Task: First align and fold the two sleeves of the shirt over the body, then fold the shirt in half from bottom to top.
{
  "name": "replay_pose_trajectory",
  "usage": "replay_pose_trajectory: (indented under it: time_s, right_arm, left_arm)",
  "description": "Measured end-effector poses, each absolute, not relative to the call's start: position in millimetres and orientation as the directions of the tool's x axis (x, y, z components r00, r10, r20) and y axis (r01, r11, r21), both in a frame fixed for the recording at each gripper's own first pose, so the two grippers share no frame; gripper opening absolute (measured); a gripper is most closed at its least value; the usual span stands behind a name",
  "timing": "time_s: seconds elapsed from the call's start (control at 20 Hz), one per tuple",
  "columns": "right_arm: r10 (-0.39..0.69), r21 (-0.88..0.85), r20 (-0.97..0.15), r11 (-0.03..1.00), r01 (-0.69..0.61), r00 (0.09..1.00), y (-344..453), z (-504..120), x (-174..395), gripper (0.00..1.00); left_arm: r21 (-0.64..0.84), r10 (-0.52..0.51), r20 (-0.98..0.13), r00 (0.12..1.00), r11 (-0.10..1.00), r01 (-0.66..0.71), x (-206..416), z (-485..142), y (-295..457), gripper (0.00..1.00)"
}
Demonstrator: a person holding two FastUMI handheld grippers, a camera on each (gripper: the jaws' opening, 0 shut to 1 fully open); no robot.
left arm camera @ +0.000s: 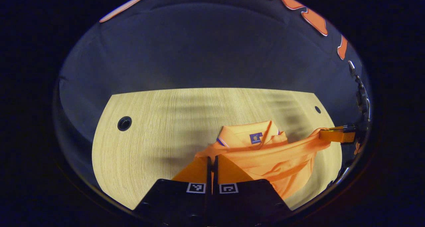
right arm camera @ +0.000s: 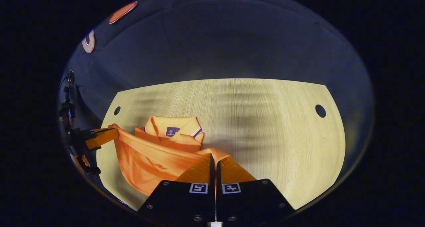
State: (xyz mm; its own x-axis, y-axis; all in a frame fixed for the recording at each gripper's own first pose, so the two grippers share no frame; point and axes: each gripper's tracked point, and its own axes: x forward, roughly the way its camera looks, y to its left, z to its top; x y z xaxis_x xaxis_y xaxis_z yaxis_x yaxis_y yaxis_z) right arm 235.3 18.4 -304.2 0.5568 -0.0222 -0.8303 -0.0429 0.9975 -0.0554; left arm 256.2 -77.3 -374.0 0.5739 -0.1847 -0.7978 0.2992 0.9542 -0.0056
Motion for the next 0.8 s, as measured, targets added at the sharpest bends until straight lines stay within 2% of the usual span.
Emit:
replay_pose_trajectory:
  time_s: [0.1,0.15,0.3,0.4,0.5,0.8]
  right_arm:
    - [-0.031,-0.057,-0.837,0.998,-0.031,0.547,19,-317,239,0.02]
    - [-0.027,-0.055,-0.839,0.998,-0.034,0.544,22,-323,241,0.02]
    - [-0.02,-0.054,-0.836,0.997,-0.047,0.548,26,-332,244,0.12]
    - [-0.008,-0.042,-0.839,0.998,-0.049,0.544,33,-333,241,0.56]
    - [-0.009,-0.049,-0.831,0.997,-0.057,0.556,36,-331,241,1.0]
    - [-0.007,-0.037,-0.772,0.999,-0.035,0.636,36,-291,245,0.99]
  left_arm:
    - [0.008,-0.172,-0.8,0.575,0.955,0.297,262,-381,-77,0.01]
    - [0.012,-0.173,-0.799,0.575,0.953,0.303,265,-387,-77,0.04]
    - [0.01,-0.184,-0.803,0.567,0.947,0.32,264,-390,-78,0.08]
    - [-0.014,-0.197,-0.801,0.565,0.95,0.311,264,-391,-82,0.54]
    - [0.012,-0.167,-0.783,0.599,0.959,0.283,269,-385,-75,1.0]
    - [0.066,-0.154,-0.677,0.72,0.961,0.267,278,-323,-65,0.99]
